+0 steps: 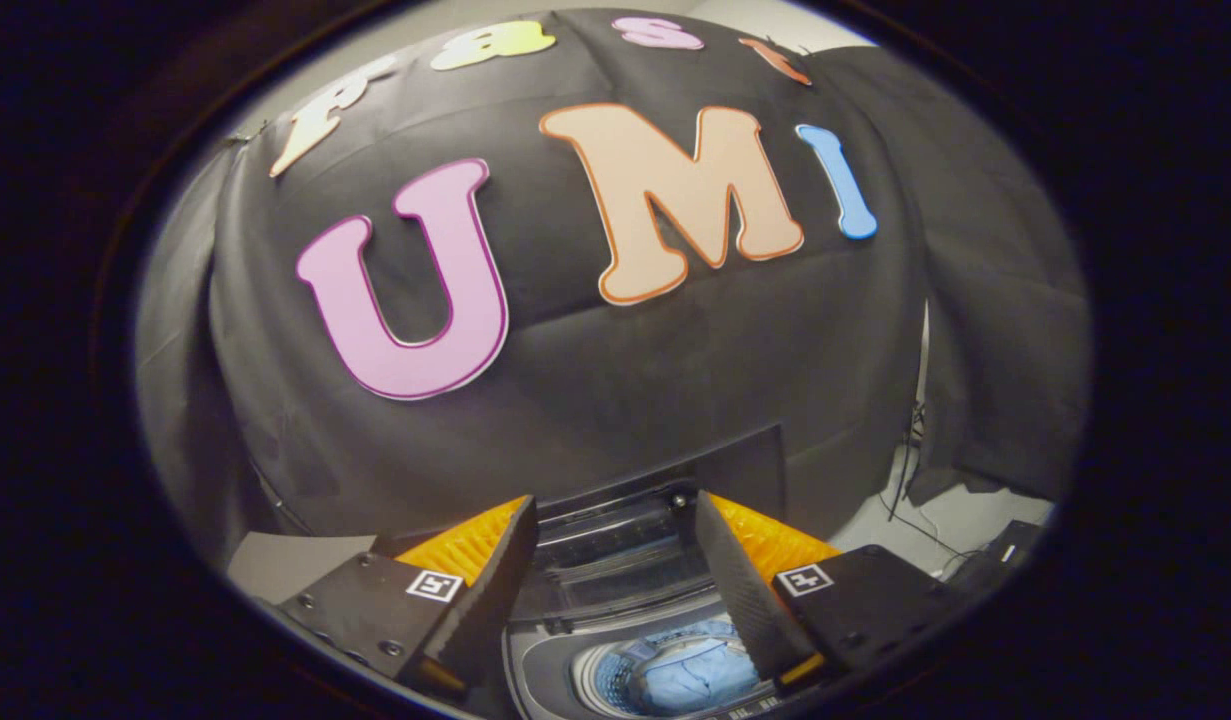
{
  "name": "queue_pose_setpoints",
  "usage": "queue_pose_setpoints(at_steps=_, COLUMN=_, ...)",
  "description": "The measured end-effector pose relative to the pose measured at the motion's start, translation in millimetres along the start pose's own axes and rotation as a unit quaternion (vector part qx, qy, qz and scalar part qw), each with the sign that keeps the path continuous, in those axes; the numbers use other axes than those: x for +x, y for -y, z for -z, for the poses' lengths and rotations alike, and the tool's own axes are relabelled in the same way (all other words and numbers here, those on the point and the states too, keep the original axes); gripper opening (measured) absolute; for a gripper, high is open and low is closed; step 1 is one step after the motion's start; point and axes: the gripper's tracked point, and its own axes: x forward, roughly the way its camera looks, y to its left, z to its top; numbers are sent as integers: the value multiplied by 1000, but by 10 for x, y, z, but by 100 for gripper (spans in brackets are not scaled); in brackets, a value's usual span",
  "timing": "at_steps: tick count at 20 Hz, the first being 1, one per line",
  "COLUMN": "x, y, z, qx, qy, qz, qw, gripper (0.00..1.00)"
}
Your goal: Put the clothes into the washing machine and then close the washing machine lid.
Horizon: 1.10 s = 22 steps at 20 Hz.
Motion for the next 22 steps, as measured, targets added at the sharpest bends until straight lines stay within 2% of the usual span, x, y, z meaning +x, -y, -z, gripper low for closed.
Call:
queue_pose_setpoints(at_steps=2, x=152, y=-121, z=-28, qx=0, qy=11, qz=-7, qw=1000, gripper=98)
queue_pose_setpoints(at_steps=5, x=361, y=-176, z=-10, qx=-20, qy=29, qz=13, qw=999, gripper=97)
queue_pose_setpoints(at_steps=10, x=668, y=-505, z=-102, qx=-31, qy=69, qz=-10, qw=997, gripper=98)
queue_pose_setpoints(at_steps=15, x=957, y=-502, z=59, qx=-69, qy=62, qz=14, qw=996, gripper=97)
queue_pose_setpoints(at_steps=20, x=998, y=-521, z=126, qx=-147, qy=79, qz=10, qw=986, gripper=98)
queue_pose_setpoints(at_steps=22, x=927, y=-468, z=146, qx=-124, qy=84, qz=9, qw=989, gripper=99)
